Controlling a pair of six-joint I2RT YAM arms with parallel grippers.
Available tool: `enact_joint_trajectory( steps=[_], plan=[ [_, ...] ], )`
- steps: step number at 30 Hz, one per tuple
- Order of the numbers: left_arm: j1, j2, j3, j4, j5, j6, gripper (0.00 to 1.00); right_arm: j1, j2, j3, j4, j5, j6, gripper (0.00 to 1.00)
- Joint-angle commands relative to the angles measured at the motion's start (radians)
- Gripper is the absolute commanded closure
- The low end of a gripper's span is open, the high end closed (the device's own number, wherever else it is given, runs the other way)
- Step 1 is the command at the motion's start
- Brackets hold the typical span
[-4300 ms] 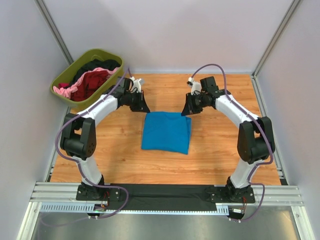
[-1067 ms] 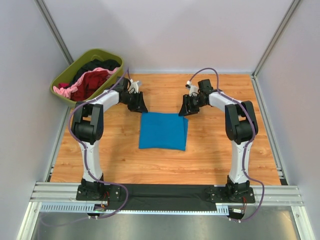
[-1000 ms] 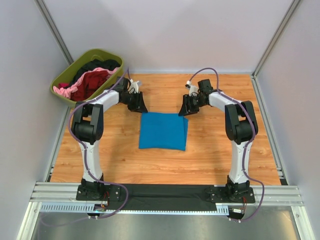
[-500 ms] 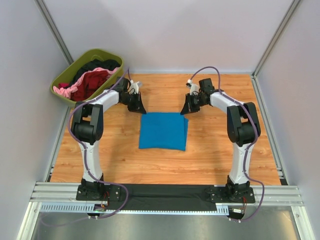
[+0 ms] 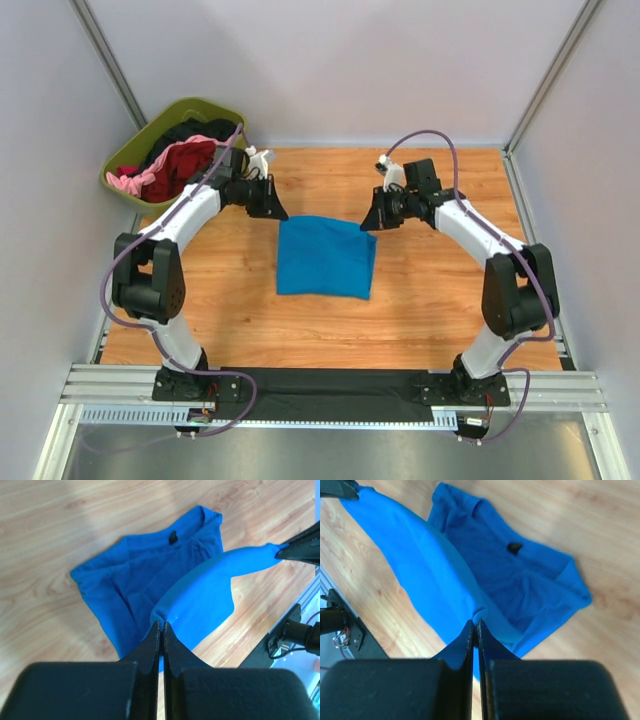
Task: Fold and stack the t-shirts
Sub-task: Fold the tshirt
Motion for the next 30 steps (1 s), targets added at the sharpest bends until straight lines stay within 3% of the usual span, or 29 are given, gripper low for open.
enact_joint_trajectory(
  steps=[1, 7, 12, 16, 24, 27, 30],
  plan=[
    [-0.002, -0.098, -0.044, -0.015, 0.009, 0.005, 1.00, 0.015, -0.135, -0.084, 0.037, 0.052, 0.073, 1.00],
    [-0.018, -0.153, -0.048, -0.024, 0.030, 0.010, 1.00, 0.035, -0.288, -0.213, 0.071, 0.097, 0.129, 1.00],
    [-0.053, -0.093, 0.033, -0.022, 0.010, 0.004, 1.00, 0.035, -0.317, -0.264, 0.106, 0.168, 0.138, 1.00],
    [-0.062, 0.017, 0.103, 0.011, -0.008, -0.027, 1.00, 0.026, -0.267, -0.275, 0.141, 0.214, 0.142, 1.00],
    [-0.076, 0.339, 0.393, -0.028, -0.048, -0.035, 1.00, -0.031, -0.103, -0.267, 0.259, 0.289, 0.152, 1.00],
    [-0.076, 0.439, 0.472, -0.036, -0.090, -0.027, 1.00, -0.051, -0.022, -0.235, 0.288, 0.326, 0.147, 0.94],
    [-0.075, 0.525, 0.556, -0.054, -0.136, -0.007, 0.86, -0.060, 0.090, -0.160, 0.281, 0.336, 0.130, 0.95]
  ],
)
